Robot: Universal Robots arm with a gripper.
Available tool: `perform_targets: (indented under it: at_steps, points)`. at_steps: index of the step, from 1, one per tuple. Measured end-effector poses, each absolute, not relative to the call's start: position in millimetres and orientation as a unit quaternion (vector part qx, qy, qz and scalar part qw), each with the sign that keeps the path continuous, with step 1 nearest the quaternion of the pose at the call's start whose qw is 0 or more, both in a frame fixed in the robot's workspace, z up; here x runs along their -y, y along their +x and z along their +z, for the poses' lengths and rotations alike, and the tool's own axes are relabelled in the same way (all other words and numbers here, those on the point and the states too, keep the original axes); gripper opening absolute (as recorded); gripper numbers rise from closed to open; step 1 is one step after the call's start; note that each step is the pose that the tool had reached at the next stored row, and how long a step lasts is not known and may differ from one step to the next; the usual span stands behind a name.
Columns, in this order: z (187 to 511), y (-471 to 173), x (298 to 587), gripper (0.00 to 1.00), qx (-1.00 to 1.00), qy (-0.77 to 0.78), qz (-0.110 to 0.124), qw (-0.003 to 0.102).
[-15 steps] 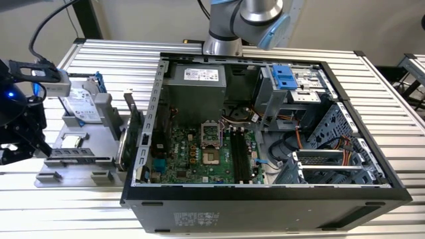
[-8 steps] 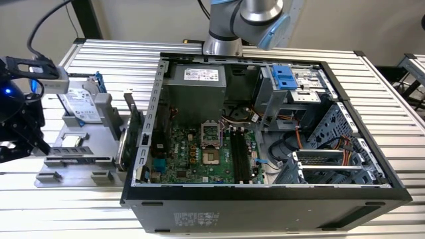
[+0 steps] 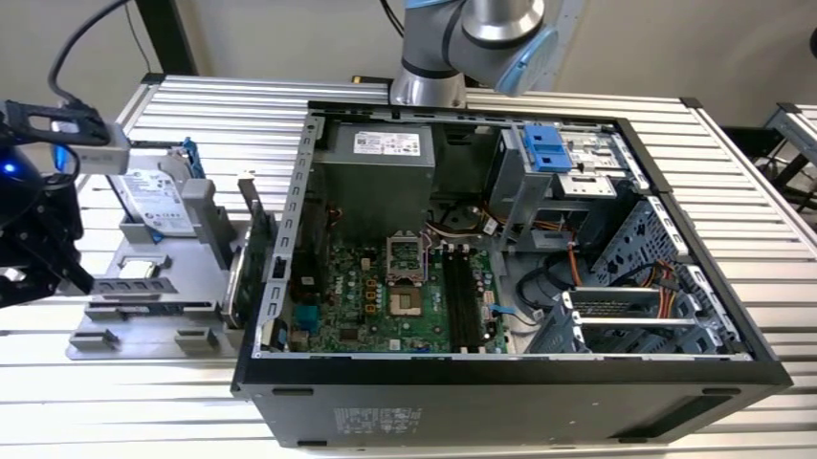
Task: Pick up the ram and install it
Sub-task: 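Pick up the ram and move it above insertion slot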
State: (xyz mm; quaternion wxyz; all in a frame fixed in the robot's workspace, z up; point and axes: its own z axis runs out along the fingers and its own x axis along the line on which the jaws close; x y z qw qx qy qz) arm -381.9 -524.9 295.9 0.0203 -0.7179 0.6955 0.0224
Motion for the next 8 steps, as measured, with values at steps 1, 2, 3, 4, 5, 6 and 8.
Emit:
perform_targets:
  at_steps: [1,2,3,4,5,6,8]
  points:
    - [296.7,-381.9,524.9,0.00,-0.696,-0.718,0.022,0.020]
    - [297.5,-382.0,524.9,0.00,-0.696,-0.718,0.022,0.020]
    - [298.4,-381.9,524.9,0.00,-0.696,-0.718,0.022,0.020]
    - [299.4,-381.9,524.9,0.00,-0.696,-0.718,0.022,0.020]
    - [300.4,-381.9,524.9,0.00,-0.695,-0.718,0.022,0.020]
    - [301.4,-382.0,524.9,0.00,-0.696,-0.718,0.022,0.020]
    - [303.5,-381.9,524.9,0.00,-0.696,-0.718,0.022,0.020]
